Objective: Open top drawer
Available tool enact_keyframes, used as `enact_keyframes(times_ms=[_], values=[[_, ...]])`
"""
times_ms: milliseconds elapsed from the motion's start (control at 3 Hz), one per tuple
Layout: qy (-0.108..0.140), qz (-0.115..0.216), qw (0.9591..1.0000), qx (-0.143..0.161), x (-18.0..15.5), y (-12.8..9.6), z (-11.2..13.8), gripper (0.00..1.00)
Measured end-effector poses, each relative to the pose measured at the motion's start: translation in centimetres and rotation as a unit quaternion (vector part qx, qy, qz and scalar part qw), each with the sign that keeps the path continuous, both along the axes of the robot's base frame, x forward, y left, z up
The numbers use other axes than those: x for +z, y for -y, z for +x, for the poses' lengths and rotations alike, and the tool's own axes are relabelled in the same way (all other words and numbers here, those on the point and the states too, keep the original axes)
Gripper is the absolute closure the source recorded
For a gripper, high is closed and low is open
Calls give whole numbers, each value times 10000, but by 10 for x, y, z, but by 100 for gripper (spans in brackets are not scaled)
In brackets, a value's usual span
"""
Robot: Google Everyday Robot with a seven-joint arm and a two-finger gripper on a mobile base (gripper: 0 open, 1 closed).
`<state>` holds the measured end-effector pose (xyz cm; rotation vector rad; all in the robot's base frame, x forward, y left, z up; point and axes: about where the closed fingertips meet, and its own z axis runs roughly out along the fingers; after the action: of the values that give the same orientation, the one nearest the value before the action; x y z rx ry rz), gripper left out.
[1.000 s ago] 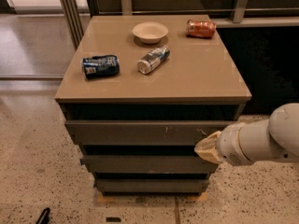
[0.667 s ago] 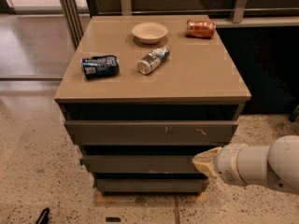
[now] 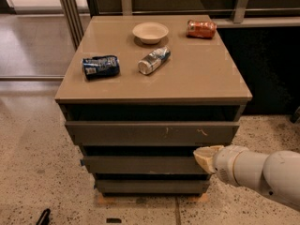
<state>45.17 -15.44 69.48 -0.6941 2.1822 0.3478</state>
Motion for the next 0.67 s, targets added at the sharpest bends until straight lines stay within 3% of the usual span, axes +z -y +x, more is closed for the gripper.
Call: enact_keyframes(times_ms=[333, 667], values=[[38, 4, 10000, 55, -7, -14, 6, 100], [218, -55, 9997, 41, -11, -27, 29, 100]])
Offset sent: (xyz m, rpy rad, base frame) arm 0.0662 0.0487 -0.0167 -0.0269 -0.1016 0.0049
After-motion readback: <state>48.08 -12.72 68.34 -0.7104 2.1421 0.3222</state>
